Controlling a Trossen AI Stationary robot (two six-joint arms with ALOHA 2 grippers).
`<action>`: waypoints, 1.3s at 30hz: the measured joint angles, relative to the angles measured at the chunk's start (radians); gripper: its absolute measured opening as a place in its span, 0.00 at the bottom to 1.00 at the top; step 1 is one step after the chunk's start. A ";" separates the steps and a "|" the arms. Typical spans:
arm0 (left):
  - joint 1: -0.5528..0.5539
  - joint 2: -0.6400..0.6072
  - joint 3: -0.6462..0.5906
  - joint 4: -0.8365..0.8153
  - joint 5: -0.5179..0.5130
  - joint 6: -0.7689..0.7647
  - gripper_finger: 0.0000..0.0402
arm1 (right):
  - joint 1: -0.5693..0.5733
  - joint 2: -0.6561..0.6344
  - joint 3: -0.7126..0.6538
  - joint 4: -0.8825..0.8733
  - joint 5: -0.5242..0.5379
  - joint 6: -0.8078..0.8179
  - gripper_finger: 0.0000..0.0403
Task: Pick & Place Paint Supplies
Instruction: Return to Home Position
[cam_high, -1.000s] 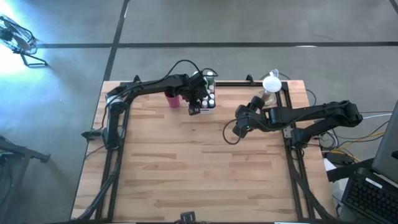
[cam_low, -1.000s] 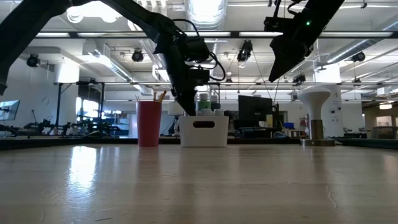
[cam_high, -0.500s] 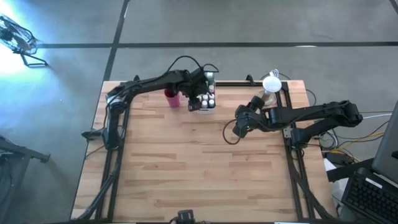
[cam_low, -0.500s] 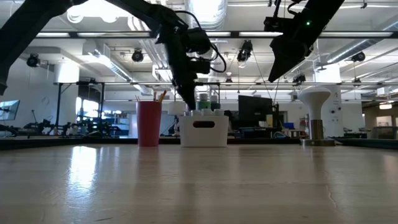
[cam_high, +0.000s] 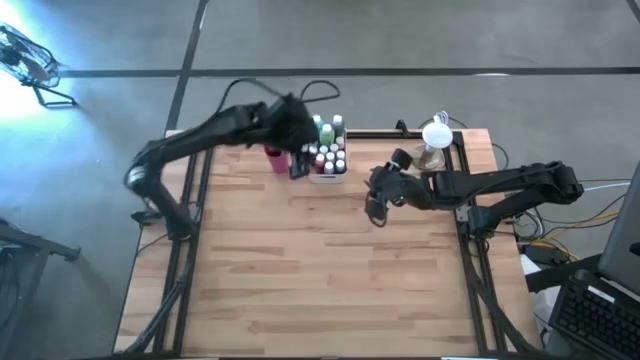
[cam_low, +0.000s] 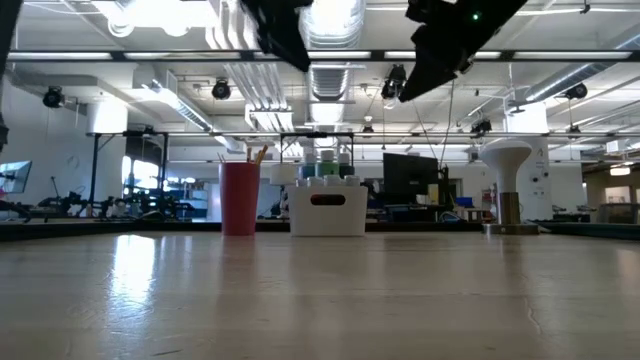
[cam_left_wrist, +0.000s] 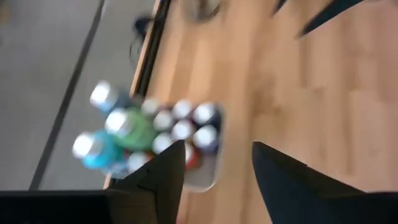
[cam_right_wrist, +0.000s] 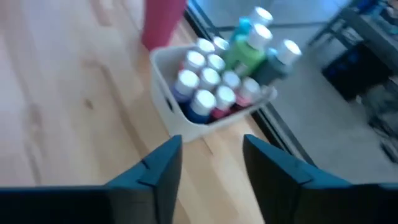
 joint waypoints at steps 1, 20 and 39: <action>-0.025 -0.038 -0.033 0.031 0.003 -0.004 0.46 | 0.002 0.000 0.006 0.005 -0.019 -0.007 0.38; -0.352 -0.950 -1.209 0.912 -0.001 -0.099 0.02 | 0.068 -0.229 -0.276 0.223 -0.371 -0.061 0.02; -0.349 -1.553 -1.714 1.089 0.030 -0.061 0.01 | -0.039 -0.776 -0.826 0.693 -0.592 -0.205 0.02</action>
